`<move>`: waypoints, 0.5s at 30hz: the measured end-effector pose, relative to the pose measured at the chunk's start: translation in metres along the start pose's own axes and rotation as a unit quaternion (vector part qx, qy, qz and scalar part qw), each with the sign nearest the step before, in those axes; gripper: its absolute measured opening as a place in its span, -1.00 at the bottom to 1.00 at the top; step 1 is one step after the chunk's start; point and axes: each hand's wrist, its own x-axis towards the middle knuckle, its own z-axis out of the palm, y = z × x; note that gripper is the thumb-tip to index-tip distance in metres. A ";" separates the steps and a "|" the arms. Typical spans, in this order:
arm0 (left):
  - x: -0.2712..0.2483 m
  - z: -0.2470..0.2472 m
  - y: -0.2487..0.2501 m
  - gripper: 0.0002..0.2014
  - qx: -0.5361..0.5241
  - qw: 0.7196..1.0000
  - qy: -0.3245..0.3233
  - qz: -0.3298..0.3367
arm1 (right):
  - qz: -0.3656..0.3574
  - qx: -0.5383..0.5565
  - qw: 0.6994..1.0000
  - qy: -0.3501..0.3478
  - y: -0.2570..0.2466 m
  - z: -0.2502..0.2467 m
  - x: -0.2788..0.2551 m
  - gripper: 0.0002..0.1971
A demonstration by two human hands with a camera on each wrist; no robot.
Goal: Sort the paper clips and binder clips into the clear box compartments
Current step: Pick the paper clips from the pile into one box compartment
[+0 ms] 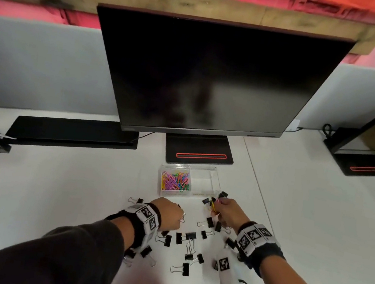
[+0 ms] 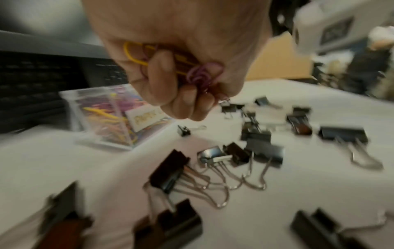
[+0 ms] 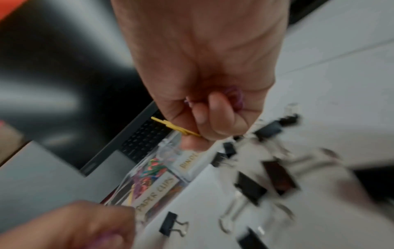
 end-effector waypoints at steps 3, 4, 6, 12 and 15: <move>-0.021 -0.002 -0.026 -0.69 -0.082 0.994 0.039 -0.060 | -0.032 -0.052 0.998 -0.012 -0.031 0.008 0.007 -0.70; -0.028 -0.001 -0.037 -0.68 -0.111 0.989 0.049 -0.084 | -0.038 -0.056 0.998 -0.014 -0.042 0.012 0.011 -0.72; -0.042 0.003 -0.057 -0.65 -0.169 0.975 0.062 -0.129 | -0.054 -0.073 0.996 -0.019 -0.067 0.020 0.018 -0.77; -0.081 0.022 -0.099 -0.73 -0.207 0.951 0.117 -0.195 | -0.099 -0.277 0.956 -0.012 -0.110 0.053 0.042 -0.63; -0.086 0.027 -0.103 -0.60 -0.222 0.945 0.107 -0.215 | -0.126 -0.330 0.936 -0.007 -0.110 0.064 0.046 -0.79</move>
